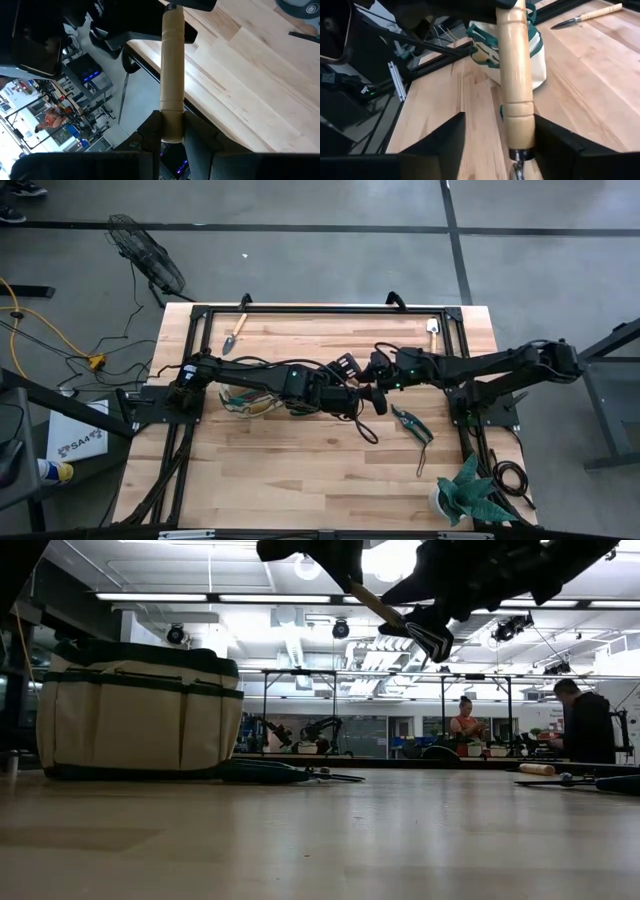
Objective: Pick & Place Garden tools in Gardening bag
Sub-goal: Put the light brown hand rake into the white gardening bag
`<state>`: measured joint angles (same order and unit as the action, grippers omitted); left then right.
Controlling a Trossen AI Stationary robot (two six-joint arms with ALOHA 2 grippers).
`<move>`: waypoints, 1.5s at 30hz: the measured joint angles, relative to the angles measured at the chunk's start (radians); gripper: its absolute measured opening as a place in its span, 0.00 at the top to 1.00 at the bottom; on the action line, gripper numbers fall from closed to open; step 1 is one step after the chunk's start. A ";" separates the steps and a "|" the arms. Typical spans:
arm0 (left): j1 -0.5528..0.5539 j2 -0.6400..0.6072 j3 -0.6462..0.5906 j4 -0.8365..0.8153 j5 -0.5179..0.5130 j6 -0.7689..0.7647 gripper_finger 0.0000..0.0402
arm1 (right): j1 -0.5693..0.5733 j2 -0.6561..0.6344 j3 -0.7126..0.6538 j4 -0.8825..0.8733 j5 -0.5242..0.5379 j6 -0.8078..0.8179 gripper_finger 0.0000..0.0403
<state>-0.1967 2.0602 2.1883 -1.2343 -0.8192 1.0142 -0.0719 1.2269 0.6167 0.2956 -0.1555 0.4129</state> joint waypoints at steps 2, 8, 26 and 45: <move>0.000 0.000 0.000 -0.004 0.000 0.000 0.86 | 0.000 0.000 0.000 -0.001 -0.001 0.000 0.58; 0.000 0.000 0.000 -0.010 0.000 -0.001 0.86 | 0.000 0.000 0.000 -0.001 0.003 -0.009 0.78; -0.001 -0.019 0.000 -0.046 0.004 -0.202 0.86 | 0.000 0.000 0.002 0.007 0.024 -0.024 0.85; -0.062 -0.265 -0.010 -0.336 0.177 -1.607 0.86 | 0.038 0.000 0.001 0.113 0.212 -0.078 0.85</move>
<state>-0.2586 1.7950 2.1778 -1.5707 -0.6420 -0.5929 -0.0343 1.2266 0.6178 0.4083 0.0567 0.3351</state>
